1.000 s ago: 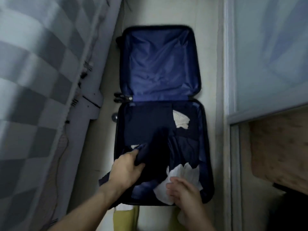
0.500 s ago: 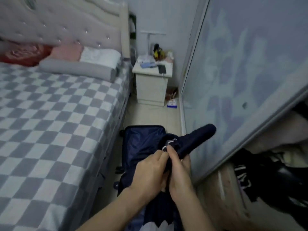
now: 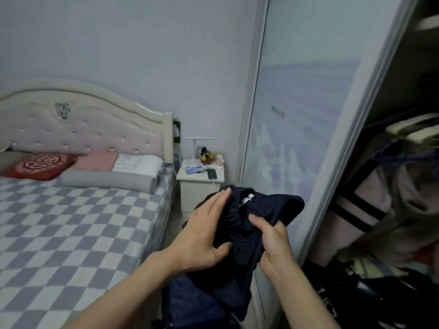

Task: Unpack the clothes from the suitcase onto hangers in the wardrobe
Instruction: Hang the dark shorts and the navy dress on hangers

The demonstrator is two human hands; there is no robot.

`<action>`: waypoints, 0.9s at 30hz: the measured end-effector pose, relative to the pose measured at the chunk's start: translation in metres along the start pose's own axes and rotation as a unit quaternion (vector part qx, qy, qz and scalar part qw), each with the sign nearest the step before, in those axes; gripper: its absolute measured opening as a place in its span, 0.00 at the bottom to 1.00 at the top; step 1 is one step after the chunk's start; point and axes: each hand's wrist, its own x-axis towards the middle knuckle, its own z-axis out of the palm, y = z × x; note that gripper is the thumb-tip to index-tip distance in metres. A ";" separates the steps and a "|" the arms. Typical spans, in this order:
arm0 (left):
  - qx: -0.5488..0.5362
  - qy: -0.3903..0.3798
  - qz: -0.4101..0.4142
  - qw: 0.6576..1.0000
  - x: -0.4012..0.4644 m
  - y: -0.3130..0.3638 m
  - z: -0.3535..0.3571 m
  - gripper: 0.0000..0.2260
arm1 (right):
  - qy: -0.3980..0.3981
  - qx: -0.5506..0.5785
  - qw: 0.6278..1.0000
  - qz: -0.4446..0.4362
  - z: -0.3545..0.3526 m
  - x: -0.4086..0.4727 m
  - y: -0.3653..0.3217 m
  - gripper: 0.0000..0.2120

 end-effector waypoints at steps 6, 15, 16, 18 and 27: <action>-0.034 0.070 -0.107 0.991 0.025 0.016 -0.009 0.33 | -0.019 -0.005 1.000 -0.007 0.008 -0.001 -0.010 0.11; -0.068 0.245 -0.207 0.945 0.022 0.003 -0.019 0.28 | 0.078 0.015 0.996 0.035 -0.007 0.011 -0.032 0.07; -0.071 0.252 -0.169 0.950 0.018 0.006 -0.019 0.26 | 0.086 0.014 0.995 0.047 -0.009 0.013 -0.033 0.07; -0.153 0.203 -0.138 0.957 0.009 0.012 -0.019 0.23 | 0.101 0.012 0.992 0.072 -0.013 0.017 -0.036 0.12; -0.341 0.097 -0.237 0.905 0.010 0.030 0.005 0.12 | 0.052 -0.007 0.995 0.086 -0.005 0.027 -0.033 0.18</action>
